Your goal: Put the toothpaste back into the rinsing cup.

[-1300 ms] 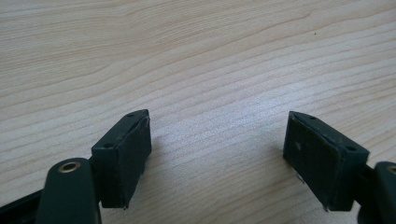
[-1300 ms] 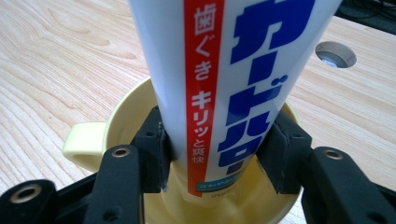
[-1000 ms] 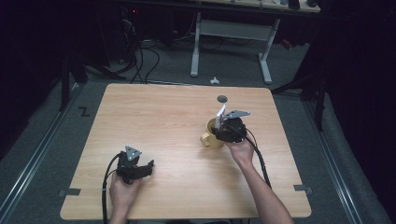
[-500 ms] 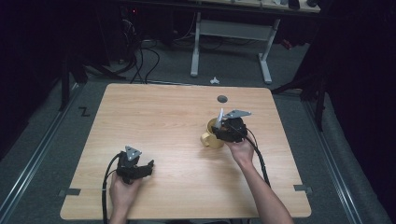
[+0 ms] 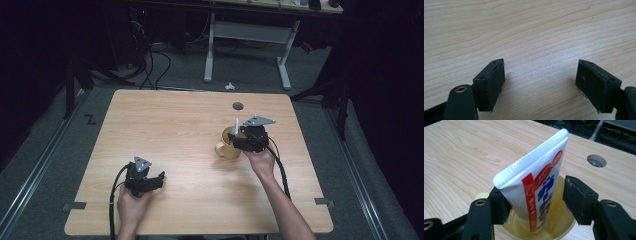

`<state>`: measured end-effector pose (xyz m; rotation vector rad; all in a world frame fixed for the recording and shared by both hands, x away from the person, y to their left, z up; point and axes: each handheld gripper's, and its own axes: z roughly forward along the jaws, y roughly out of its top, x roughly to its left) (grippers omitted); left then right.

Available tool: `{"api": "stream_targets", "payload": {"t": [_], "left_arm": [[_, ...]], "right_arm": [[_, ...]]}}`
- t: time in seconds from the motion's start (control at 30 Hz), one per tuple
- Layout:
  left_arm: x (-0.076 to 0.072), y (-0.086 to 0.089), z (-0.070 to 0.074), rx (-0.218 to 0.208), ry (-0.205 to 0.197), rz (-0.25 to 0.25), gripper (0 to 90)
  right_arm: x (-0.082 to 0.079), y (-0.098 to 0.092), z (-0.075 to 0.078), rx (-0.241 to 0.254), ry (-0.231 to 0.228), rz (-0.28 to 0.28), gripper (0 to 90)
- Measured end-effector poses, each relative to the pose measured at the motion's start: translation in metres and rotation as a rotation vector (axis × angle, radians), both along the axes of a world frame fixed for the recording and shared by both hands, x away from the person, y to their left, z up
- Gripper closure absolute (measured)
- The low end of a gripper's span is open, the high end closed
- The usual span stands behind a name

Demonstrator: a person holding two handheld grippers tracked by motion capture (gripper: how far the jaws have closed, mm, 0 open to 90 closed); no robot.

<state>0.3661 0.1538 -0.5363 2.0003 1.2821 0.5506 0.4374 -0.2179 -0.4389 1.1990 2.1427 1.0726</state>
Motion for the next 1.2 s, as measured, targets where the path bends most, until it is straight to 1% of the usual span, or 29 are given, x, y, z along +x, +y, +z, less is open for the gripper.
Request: {"api": "stream_targets", "payload": {"t": [0.17, 0.37, 0.43, 0.77, 1.03, 1.2], "left_arm": [[0.0, 0.0, 0.0, 0.0, 0.0, 0.0, 23.9], [0.0, 0.0, 0.0, 0.0, 0.0, 0.0, 23.9], [0.0, 0.0, 0.0, 0.0, 0.0, 0.0, 23.9], [0.0, 0.0, 0.0, 0.0, 0.0, 0.0, 23.9], [0.0, 0.0, 0.0, -0.003, 0.001, -0.003, 23.9], [0.0, 0.0, 0.0, -0.003, 0.0, -0.004, 23.9]], "right_arm": [[-0.003, -0.002, 0.004, -0.011, -0.014, -0.004, 38.6], [-0.008, -0.005, 0.009, -0.001, -0.025, -0.009, 38.4], [-0.009, -0.006, 0.011, 0.005, -0.037, -0.006, 38.5], [-0.015, -0.008, 0.017, 0.002, -0.049, -0.013, 38.5], [-0.018, -0.009, 0.02, 0.012, -0.057, -0.018, 38.7], [-0.022, -0.011, 0.024, 0.023, -0.075, -0.023, 38.8]]}}
